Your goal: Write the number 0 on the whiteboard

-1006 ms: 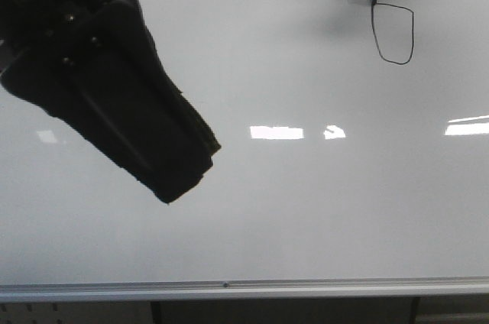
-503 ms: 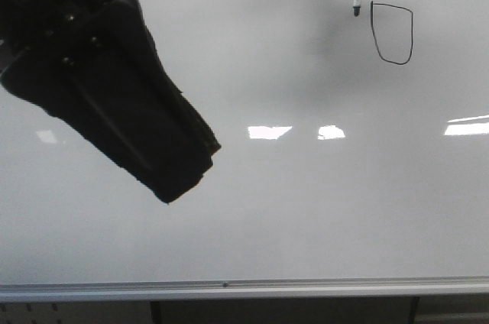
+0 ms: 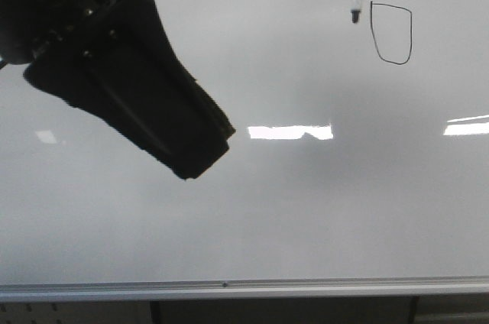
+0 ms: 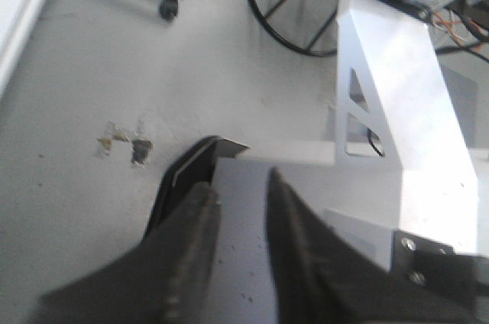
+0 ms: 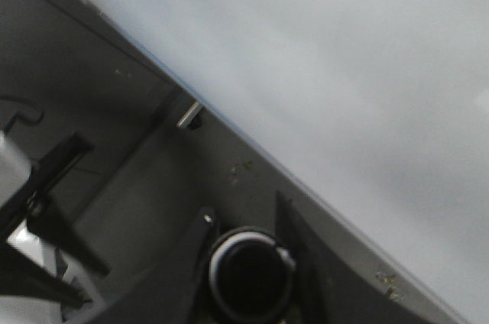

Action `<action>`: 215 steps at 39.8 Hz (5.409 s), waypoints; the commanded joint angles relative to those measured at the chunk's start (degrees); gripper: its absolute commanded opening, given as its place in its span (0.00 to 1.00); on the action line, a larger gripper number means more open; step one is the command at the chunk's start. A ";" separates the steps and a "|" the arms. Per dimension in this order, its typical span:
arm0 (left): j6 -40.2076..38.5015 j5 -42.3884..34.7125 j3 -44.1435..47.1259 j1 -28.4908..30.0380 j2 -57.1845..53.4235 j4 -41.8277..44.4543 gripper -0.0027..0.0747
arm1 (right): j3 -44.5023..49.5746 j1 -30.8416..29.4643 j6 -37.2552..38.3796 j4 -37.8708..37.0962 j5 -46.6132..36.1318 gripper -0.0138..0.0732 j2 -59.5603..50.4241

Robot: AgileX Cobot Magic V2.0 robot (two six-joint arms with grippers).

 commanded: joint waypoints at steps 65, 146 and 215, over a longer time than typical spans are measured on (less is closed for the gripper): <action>20.00 3.16 -1.73 -0.33 -2.23 -26.96 0.01 | 30.69 0.01 -22.44 37.01 -3.23 0.64 -18.76; -42.01 -35.56 -2.43 44.65 8.29 31.22 0.01 | 62.21 -0.29 -18.61 11.21 -44.65 0.09 -70.55; -41.69 -39.36 14.60 39.08 -22.44 30.57 0.56 | 62.21 -0.29 -18.61 11.21 -44.85 0.09 -70.55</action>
